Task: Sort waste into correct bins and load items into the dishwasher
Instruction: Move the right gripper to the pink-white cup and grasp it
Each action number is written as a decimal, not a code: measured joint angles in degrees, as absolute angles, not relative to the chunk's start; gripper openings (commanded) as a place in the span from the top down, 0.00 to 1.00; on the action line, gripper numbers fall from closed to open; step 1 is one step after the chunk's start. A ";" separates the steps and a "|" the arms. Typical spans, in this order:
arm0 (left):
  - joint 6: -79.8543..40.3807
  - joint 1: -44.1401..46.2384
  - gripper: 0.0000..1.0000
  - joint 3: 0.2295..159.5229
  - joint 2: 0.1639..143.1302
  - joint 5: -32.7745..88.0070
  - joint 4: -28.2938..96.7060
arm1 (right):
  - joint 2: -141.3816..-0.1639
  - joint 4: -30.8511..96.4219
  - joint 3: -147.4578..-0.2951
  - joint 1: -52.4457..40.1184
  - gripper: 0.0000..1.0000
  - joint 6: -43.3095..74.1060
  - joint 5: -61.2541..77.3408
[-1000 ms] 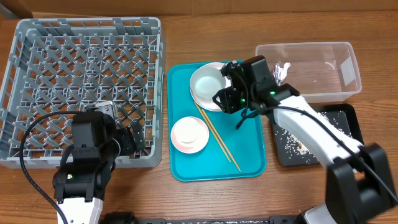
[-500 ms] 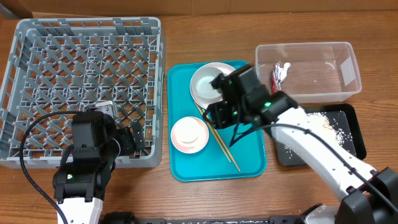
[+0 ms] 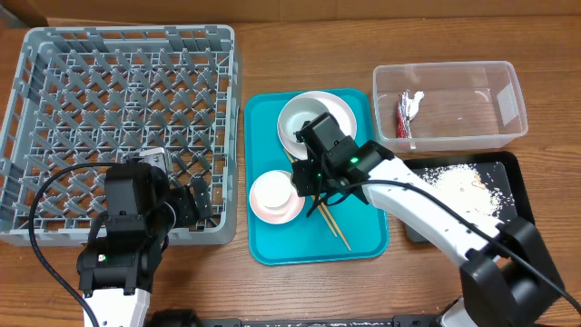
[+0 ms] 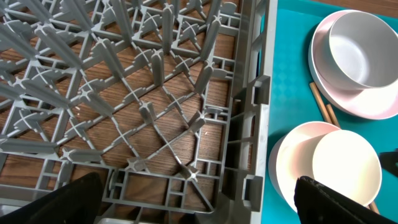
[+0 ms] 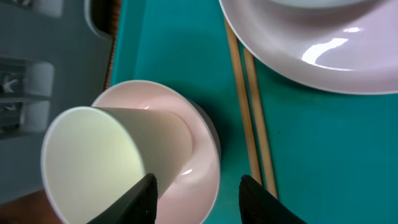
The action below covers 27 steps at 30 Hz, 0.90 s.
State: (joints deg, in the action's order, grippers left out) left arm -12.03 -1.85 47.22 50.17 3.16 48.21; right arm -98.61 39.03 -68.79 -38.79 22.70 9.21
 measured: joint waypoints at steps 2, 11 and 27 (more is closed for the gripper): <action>-12.01 -1.85 0.00 47.20 50.17 3.16 48.23 | -99.50 38.98 -68.77 -38.76 0.56 23.16 9.17; -12.03 -1.85 0.00 47.22 50.17 3.16 48.23 | -99.66 38.98 -68.77 -38.79 0.56 23.81 9.43; -12.03 -1.85 0.00 47.22 50.17 3.16 48.23 | -99.04 45.30 -74.26 -39.16 0.51 23.79 10.31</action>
